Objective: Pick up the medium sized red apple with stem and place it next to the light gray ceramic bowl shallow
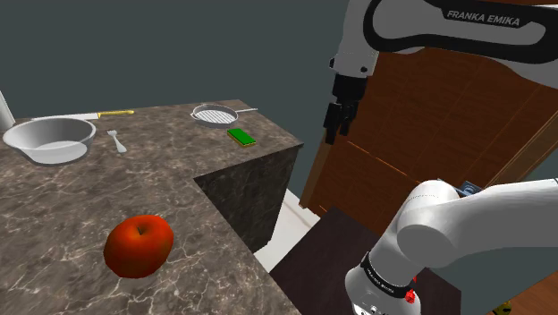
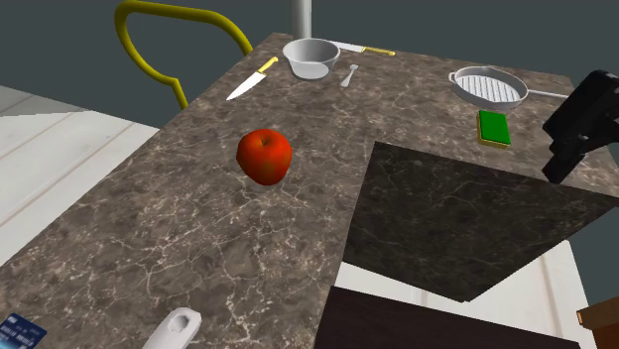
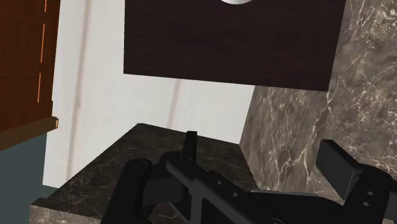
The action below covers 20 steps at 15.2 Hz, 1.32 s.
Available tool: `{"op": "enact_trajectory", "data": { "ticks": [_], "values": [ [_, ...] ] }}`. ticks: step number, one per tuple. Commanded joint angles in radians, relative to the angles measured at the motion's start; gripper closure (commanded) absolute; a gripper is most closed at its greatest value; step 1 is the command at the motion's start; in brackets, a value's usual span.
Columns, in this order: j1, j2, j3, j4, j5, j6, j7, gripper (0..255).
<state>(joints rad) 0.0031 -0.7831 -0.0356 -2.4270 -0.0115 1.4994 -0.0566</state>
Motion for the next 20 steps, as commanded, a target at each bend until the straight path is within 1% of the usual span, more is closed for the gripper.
{"op": "enact_trajectory", "data": {
  "ticks": [1,10,20],
  "values": [
    [0.0,0.0,0.0,0.0,0.0,0.0,0.0,0],
    [0.128,0.108,0.083,-0.07,0.102,0.316,-0.05,0],
    [0.261,0.289,0.186,-0.064,0.187,0.653,-0.117,0]
  ]
}}
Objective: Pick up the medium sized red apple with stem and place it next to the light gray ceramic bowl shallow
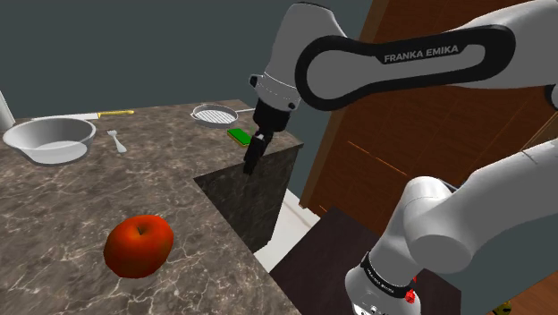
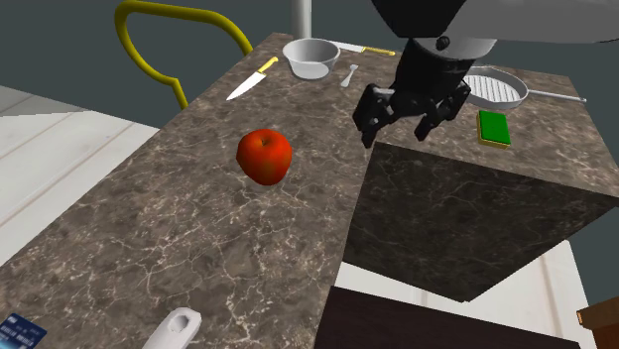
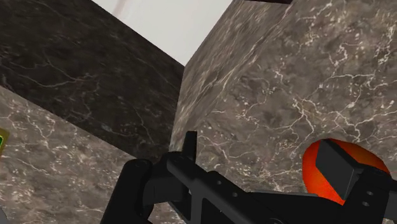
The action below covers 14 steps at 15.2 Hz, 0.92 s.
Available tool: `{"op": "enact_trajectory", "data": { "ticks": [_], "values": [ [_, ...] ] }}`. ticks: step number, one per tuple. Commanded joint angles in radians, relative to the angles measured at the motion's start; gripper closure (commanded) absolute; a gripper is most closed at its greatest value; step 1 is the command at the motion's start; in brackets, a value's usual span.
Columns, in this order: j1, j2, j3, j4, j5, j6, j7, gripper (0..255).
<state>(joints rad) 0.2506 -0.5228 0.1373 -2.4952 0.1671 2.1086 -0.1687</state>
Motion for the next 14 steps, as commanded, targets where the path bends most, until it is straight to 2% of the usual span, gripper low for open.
{"op": "enact_trajectory", "data": {
  "ticks": [1,8,14],
  "values": [
    [0.026,0.049,0.024,0.009,0.014,0.075,-0.012,0],
    [0.101,0.198,0.103,0.063,0.036,0.285,-0.056,0],
    [0.152,0.329,0.174,0.131,0.015,0.445,-0.078,0]
  ]
}}
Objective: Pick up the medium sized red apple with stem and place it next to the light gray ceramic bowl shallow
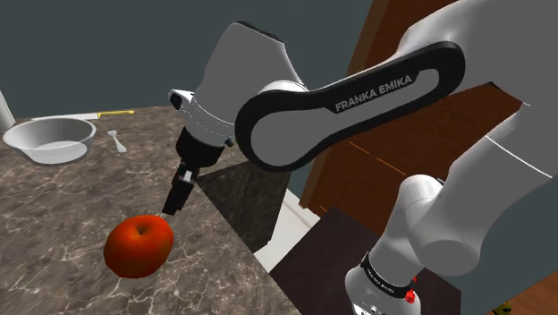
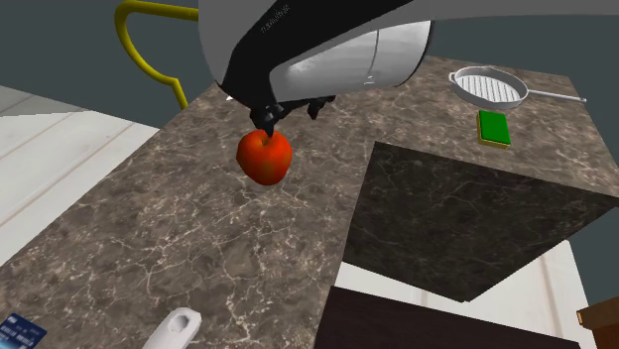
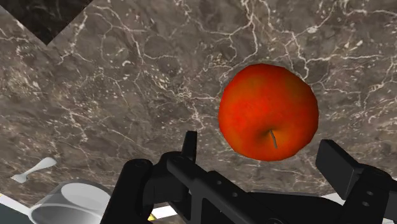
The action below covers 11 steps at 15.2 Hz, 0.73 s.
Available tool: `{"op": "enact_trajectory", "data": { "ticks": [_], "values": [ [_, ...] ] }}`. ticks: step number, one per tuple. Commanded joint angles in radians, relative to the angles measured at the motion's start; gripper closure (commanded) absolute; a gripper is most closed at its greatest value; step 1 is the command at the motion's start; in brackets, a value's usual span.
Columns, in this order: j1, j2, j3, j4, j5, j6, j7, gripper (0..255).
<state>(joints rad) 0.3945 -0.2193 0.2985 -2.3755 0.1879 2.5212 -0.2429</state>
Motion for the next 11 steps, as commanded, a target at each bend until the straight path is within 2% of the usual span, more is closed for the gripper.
{"op": "enact_trajectory", "data": {
  "ticks": [1,4,11],
  "values": [
    [0.015,0.048,0.025,0.024,-0.014,0.058,-0.005,0],
    [0.029,0.096,0.051,0.053,-0.039,0.11,-0.004,0],
    [0.023,0.201,0.063,0.065,-0.099,0.2,0.038,0]
  ]
}}
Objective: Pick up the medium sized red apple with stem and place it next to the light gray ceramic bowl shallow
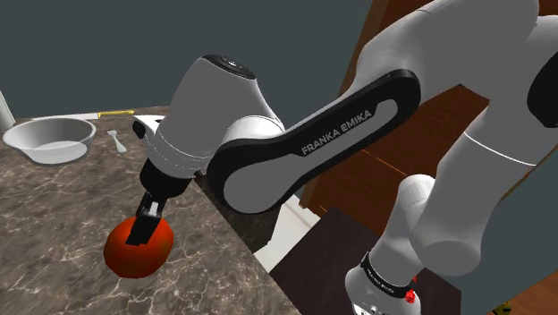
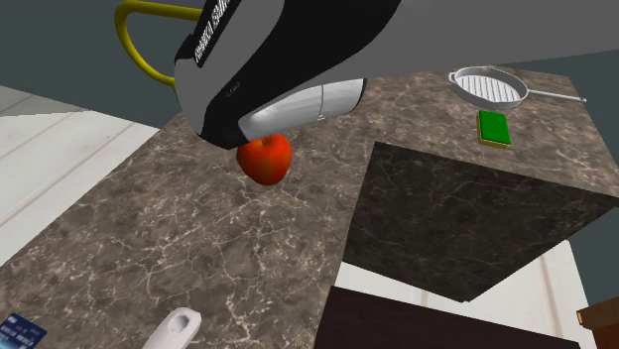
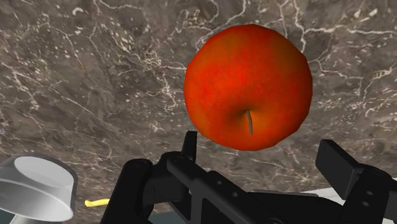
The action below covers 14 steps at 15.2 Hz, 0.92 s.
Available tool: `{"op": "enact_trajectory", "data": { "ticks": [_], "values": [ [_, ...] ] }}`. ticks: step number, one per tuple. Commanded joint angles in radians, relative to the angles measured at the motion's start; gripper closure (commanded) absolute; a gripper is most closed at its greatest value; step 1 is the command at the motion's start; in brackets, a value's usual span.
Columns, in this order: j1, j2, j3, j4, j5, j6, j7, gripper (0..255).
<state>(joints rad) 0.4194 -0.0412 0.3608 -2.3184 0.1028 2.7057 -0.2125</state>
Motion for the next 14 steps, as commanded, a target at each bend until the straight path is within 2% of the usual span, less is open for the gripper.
{"op": "enact_trajectory", "data": {
  "ticks": [1,8,9,14],
  "values": [
    [-0.001,0.023,0.001,0.008,-0.014,0.015,0.008,0],
    [-0.001,0.023,0.001,0.007,-0.014,0.015,0.008,0],
    [-0.001,0.023,0.001,0.007,-0.014,0.015,0.008,255],
    [-0.001,0.023,0.001,0.007,-0.014,0.015,0.008,255]
  ]
}}
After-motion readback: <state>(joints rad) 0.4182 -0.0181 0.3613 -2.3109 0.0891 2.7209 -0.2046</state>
